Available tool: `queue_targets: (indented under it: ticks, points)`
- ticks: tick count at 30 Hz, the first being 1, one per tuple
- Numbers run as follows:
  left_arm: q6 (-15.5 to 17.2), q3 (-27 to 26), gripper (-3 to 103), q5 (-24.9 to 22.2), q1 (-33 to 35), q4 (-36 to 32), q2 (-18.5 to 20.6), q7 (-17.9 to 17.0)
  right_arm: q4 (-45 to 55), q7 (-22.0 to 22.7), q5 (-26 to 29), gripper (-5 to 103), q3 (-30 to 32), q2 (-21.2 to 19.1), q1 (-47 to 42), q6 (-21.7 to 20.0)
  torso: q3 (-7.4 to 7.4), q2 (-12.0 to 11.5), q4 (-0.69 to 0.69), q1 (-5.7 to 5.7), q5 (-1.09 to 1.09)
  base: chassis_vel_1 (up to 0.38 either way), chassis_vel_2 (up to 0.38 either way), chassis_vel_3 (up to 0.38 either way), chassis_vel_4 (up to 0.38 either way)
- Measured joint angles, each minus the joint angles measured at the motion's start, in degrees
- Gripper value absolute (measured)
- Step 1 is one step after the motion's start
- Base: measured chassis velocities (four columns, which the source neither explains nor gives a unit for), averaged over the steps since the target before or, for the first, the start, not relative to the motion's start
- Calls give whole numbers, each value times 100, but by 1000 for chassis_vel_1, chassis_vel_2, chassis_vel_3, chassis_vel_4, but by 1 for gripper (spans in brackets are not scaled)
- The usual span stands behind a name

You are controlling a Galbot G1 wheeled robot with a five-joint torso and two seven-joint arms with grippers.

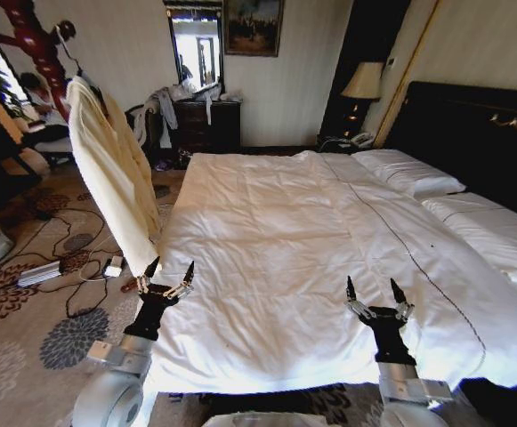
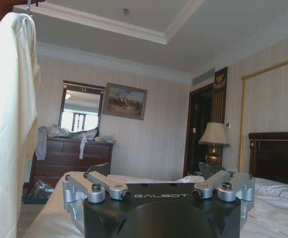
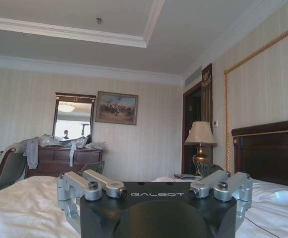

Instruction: Pick up the clothes from the bed and hang them on the clothes hanger.

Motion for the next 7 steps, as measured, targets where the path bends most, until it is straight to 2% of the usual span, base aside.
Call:
queue_targets:
  ticks: [7]
  points:
    - [6, 3, 100, -13, -19, 2, 12, -8, -2, 0, 6, 100, 3, -1, 6, -2, 0, 0, 0, 0, 0, 0, 0, 0, 0]
